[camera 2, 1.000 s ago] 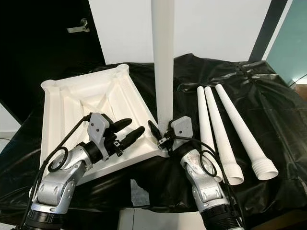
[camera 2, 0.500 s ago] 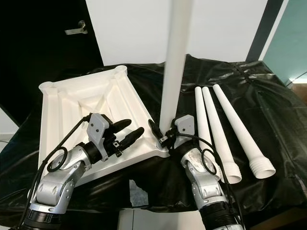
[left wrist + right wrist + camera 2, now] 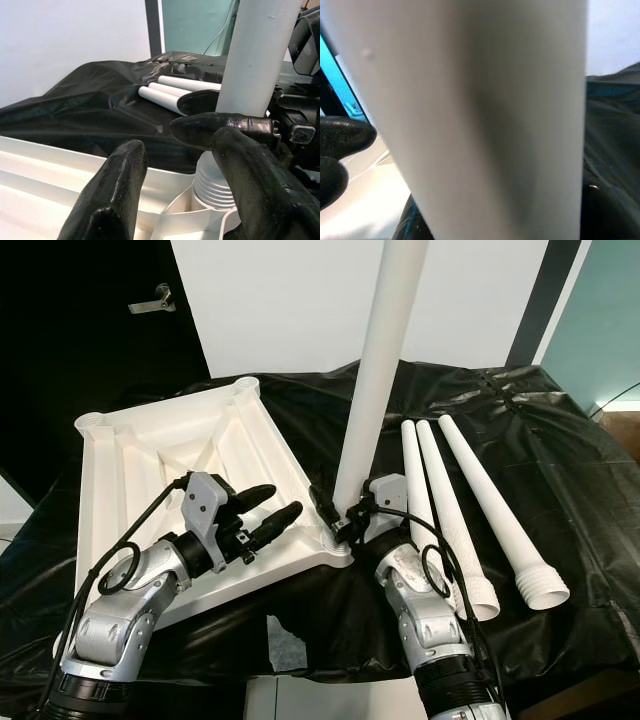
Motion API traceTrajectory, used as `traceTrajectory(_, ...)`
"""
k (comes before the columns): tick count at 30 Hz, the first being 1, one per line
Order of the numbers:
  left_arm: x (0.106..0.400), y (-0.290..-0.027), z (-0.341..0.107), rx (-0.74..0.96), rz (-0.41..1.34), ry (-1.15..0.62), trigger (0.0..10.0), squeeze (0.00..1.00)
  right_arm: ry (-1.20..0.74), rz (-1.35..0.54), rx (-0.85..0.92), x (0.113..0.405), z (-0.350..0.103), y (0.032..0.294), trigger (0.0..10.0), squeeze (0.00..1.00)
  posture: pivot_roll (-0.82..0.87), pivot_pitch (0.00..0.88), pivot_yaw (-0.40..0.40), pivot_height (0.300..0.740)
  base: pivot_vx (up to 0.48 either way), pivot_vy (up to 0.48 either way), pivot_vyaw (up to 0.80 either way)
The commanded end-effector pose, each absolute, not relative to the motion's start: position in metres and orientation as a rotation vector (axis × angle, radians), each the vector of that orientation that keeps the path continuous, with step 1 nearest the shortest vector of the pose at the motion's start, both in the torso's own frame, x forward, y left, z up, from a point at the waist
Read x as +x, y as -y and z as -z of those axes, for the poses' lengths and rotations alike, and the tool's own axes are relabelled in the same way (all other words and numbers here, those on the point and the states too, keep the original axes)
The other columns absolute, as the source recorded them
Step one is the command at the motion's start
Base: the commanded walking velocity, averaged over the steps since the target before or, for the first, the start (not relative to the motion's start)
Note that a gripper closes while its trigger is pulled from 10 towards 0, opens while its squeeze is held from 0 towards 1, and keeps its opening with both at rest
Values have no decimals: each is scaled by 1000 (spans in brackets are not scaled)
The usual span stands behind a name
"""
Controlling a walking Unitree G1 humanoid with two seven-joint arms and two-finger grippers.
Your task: Building children table
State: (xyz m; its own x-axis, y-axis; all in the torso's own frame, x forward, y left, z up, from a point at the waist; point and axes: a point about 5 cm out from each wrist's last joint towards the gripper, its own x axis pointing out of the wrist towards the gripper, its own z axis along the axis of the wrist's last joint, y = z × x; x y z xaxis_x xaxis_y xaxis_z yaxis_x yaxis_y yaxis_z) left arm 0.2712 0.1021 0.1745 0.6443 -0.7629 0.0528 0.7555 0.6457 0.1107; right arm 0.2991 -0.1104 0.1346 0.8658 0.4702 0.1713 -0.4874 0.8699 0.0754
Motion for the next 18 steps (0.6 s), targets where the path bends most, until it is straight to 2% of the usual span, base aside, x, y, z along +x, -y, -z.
traceTrajectory(1,271,-101,-175,88,886,96,10000,0,-26,-447,228,298,-106,116,10000,0,13,0,45,740,0,0,0)
traceTrajectory(10,271,-102,-176,90,888,98,10000,0,-52,-429,305,302,-110,117,10000,0,13,0,46,740,0,0,0)
traceTrajectory(18,270,-101,-175,86,891,98,10000,0,-44,-494,161,303,-117,114,10000,0,13,0,42,740,0,0,0)
